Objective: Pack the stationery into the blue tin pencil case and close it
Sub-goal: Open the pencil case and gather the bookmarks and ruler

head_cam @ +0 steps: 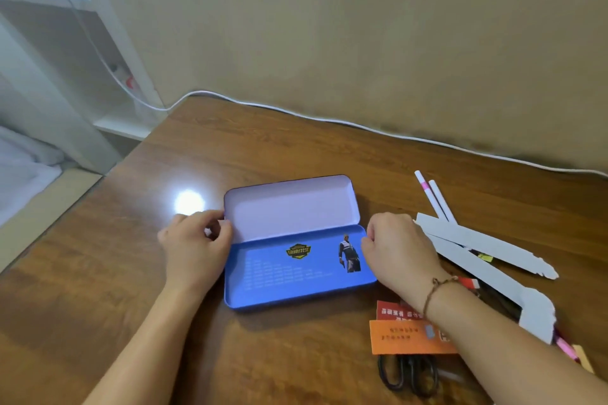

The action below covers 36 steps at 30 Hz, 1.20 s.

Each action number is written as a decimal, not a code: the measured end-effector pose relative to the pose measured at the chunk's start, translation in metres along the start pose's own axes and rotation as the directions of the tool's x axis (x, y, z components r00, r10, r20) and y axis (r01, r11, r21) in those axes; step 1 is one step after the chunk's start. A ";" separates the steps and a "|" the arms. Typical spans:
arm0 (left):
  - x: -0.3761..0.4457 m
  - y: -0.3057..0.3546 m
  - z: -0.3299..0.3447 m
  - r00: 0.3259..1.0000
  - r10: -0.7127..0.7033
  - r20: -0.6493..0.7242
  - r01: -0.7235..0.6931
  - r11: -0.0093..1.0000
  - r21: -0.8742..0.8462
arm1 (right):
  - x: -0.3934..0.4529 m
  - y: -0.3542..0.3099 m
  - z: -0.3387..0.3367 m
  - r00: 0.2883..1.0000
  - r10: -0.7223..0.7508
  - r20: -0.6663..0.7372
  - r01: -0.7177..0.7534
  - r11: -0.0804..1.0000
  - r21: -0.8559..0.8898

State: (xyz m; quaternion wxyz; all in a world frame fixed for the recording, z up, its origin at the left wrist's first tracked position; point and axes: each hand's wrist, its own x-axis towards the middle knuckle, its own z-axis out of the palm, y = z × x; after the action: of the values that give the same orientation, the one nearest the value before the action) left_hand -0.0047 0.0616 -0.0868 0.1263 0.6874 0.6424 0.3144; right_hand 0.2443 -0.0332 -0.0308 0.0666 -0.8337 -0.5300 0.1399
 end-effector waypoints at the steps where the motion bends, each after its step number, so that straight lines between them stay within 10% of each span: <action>1: -0.001 -0.001 0.000 1.000 -0.010 0.001 0.010 1.000 -0.008 | 0.000 -0.001 0.000 1.000 -0.024 -0.005 0.024 0.999 -0.032; 23: -0.009 -0.017 -0.022 0.996 -0.080 0.040 0.084 0.992 -0.092 | -0.058 0.012 -0.004 0.901 -0.129 -0.414 0.261 0.924 0.280; 36: -0.008 -0.021 -0.081 0.989 0.143 -0.024 -0.145 0.956 -0.256 | -0.120 -0.028 0.051 0.979 -0.150 -0.142 0.184 0.946 0.269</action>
State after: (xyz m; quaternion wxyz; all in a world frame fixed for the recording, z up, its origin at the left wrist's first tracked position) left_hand -0.0698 0.0379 -0.0391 0.1893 0.7093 0.5448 0.4053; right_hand 0.1567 -0.1311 -0.0524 0.2272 -0.7748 -0.5686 0.1573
